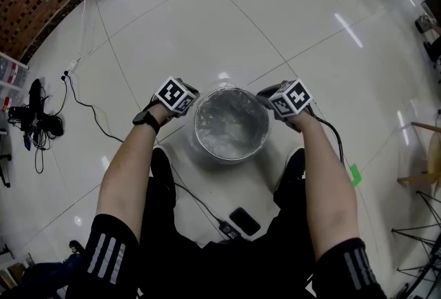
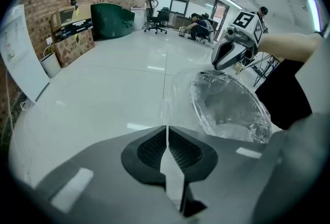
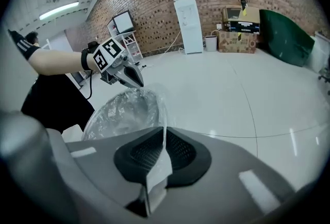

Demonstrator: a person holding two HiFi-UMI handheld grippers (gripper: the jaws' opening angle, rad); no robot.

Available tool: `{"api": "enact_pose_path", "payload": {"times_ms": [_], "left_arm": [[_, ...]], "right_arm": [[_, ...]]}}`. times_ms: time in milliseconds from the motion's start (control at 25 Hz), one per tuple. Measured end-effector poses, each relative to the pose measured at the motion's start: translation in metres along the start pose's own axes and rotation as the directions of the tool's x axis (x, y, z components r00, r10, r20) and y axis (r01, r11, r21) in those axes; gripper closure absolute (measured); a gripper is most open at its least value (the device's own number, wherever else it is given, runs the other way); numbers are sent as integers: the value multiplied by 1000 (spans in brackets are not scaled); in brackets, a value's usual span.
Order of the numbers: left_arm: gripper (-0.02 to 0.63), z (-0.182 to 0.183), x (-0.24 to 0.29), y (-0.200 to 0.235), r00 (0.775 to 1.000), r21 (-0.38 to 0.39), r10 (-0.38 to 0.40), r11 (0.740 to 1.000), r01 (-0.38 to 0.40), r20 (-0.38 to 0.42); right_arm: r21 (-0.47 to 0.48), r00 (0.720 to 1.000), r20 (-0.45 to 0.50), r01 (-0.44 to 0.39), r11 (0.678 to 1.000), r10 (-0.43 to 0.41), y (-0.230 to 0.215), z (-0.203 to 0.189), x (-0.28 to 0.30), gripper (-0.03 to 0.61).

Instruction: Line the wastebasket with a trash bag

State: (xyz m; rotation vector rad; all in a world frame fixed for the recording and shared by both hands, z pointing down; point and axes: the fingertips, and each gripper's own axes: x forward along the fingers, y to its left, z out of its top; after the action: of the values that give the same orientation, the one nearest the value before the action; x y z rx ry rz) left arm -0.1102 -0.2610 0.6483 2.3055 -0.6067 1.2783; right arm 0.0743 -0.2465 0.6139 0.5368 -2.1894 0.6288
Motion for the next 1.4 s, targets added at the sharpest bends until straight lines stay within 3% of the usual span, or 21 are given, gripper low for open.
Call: {"api": "enact_pose_path", "payload": {"times_ms": [40,360,480,640,840,960,1120,1240,1400], "left_arm": [[612,2,1,0,1000,5,0,1000,0,1],[620,17,0,18,997,9,48,999,-48,56],[620,11,13,23,997,-2,60,998,-60,39],[620,-9,33,24,998,-15,52,999,-52,-23],[606,-27,56,17,997,-40,32,999,-35,-70],[578,-33,61,13,998,-99,2,995,-8,-59],[528,-41,64,16,997,-93,8,996,-15,-77],[503,-38,61,18,998,-90,15,996,-21,-65],[475,-25,41,29,998,-79,60,995,-62,-20]], "right_arm": [[6,1000,10,5,1000,-5,-2,2,-1,569],[68,985,51,161,985,-164,-49,9,-9,571],[63,987,-18,162,985,-161,-52,-16,7,571],[-29,979,-121,163,986,-165,-48,-43,26,571],[11,964,-212,166,986,-160,-49,-80,43,571],[-8,962,-230,152,988,-149,-44,-86,50,571],[-16,967,-221,130,991,-130,-38,-85,53,570],[10,965,-207,164,986,-158,-47,-84,47,564],[19,971,-141,199,980,-194,-52,-65,33,472]]}}
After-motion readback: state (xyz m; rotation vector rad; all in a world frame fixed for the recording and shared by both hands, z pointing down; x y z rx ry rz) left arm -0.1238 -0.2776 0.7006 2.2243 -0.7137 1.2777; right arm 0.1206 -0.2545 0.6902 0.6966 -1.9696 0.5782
